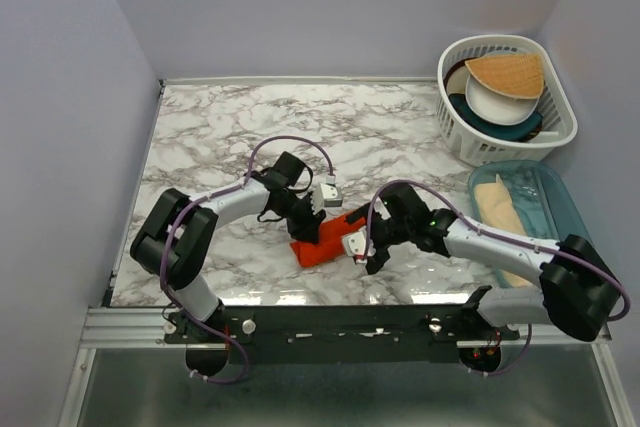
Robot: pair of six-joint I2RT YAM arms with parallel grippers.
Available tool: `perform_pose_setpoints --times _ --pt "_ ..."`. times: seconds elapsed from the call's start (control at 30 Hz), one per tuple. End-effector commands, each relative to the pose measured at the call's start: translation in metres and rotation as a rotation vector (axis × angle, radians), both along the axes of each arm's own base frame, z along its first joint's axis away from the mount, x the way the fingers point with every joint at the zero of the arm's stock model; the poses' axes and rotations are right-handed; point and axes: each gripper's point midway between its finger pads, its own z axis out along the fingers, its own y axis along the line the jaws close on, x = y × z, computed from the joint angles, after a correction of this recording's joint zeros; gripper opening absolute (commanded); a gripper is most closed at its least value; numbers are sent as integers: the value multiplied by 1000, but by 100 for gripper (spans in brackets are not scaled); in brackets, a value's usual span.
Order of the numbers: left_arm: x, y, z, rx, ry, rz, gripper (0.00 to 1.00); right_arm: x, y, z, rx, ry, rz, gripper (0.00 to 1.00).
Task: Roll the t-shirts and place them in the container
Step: Roll the T-shirt to the center of the board, then pick up the T-shirt from the center of the board.
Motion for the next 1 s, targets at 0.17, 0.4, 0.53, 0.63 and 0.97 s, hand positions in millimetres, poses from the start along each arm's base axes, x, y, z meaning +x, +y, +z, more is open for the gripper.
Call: perform_pose_setpoints --times 0.17,0.4,0.53,0.63,0.97 --pt "-28 13 -19 69 139 -52 33 2 11 -35 -65 -86 137 100" --pt "-34 14 -16 47 179 -86 31 19 15 -54 -70 -267 121 97" --pt "-34 14 -18 48 197 -88 31 19 14 -71 -77 -404 149 96" --pt "-34 14 -18 47 202 -90 31 18 10 -83 -82 -457 145 96" --pt "-30 17 -20 41 218 -74 31 2 20 -91 -58 -413 192 78"
